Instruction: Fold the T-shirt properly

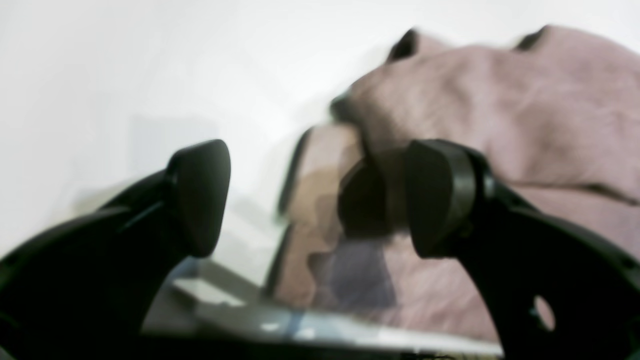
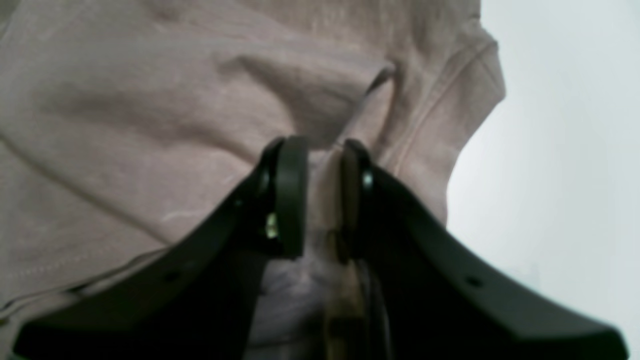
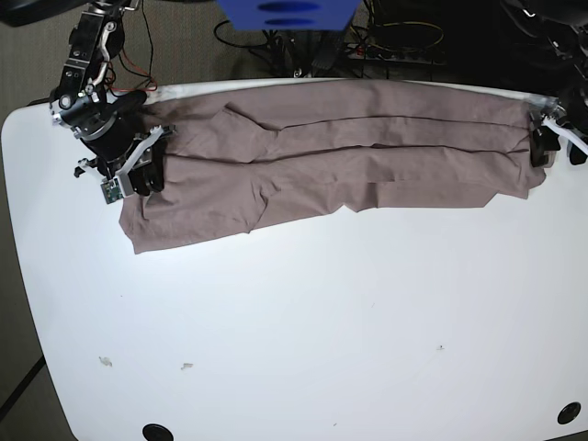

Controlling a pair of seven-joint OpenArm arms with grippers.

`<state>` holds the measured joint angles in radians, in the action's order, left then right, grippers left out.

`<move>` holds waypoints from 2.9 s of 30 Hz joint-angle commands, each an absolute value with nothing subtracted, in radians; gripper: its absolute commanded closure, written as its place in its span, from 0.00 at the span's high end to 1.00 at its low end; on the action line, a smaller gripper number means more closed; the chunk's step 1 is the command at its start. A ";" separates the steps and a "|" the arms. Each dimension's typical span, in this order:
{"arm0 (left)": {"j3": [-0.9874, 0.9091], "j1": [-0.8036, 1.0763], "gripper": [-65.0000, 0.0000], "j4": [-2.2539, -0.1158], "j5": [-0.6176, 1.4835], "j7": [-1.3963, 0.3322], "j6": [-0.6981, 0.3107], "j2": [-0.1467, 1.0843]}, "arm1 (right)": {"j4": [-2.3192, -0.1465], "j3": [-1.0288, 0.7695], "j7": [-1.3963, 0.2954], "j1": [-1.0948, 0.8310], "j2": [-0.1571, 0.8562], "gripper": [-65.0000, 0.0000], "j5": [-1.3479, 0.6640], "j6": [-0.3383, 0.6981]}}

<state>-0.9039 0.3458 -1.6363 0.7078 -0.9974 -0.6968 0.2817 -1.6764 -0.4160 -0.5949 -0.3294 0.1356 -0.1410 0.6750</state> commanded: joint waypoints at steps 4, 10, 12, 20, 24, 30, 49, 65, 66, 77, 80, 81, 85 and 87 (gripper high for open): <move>-0.891 0.348 0.78 -1.607 0.723 -0.981 -0.698 0.300 | -1.684 -0.412 -0.633 -0.335 0.142 0.20 -0.122 0.688; -0.848 0.348 0.78 -1.607 0.723 -0.981 -0.698 0.275 | -1.684 -0.412 -0.633 -0.335 0.142 0.20 -0.122 0.688; -0.837 0.348 0.78 -1.607 0.723 -0.981 -0.698 0.272 | -1.685 -0.412 -0.633 -0.335 0.142 0.20 -0.122 0.688; -0.794 0.348 0.78 -1.610 0.723 -0.981 -0.698 0.248 | -1.687 -0.412 -0.633 -0.335 0.142 0.20 -0.122 0.688; -0.792 0.348 0.78 -1.610 0.723 -0.981 -0.698 0.243 | -1.687 -0.412 -0.633 -0.335 0.142 0.20 -0.122 0.688; -0.762 0.348 0.78 -1.612 0.725 -0.981 -0.698 0.226 | -1.687 -0.412 -0.633 -0.335 0.142 0.20 -0.122 0.688; -0.754 0.355 0.09 -1.612 0.725 -0.928 -0.698 0.194 | -1.681 -0.412 -0.633 -0.335 0.142 0.20 -0.122 0.690; -0.757 0.397 0.00 -1.874 0.730 -0.931 -0.698 0.130 | -1.679 -0.412 -0.633 -0.335 0.142 0.20 -0.122 0.690; -0.757 0.401 0.00 -1.905 0.730 -0.934 -0.698 0.120 | -1.679 -0.412 -0.633 -0.335 0.142 0.20 -0.122 0.690; -0.754 0.363 0.00 -2.005 0.800 -1.096 -0.698 0.079 | -1.679 -0.412 -0.633 -0.335 0.142 0.20 -0.122 0.690; -0.754 0.357 0.00 -2.006 0.854 -1.136 -0.698 0.076 | -1.679 -0.412 -0.633 -0.335 0.142 0.20 -0.122 0.690; -0.754 0.357 0.00 -2.006 0.875 -1.145 -0.698 0.076 | -1.679 -0.412 -0.633 -0.335 0.142 0.20 -0.122 0.690; -0.754 0.355 0.00 -2.006 0.949 -1.164 -0.698 0.076 | -1.679 -0.412 -0.633 -0.335 0.142 0.20 -0.122 0.690; -0.754 0.354 0.00 -2.008 0.998 -1.176 -0.698 0.076 | -1.679 -0.412 -0.633 -0.335 0.142 0.20 -0.122 0.690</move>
<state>-0.7490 0.3576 -1.9896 0.9249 -1.1881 -0.6991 0.0666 -1.6772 -0.4141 -0.5953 -0.3294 0.1356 -0.1410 0.6781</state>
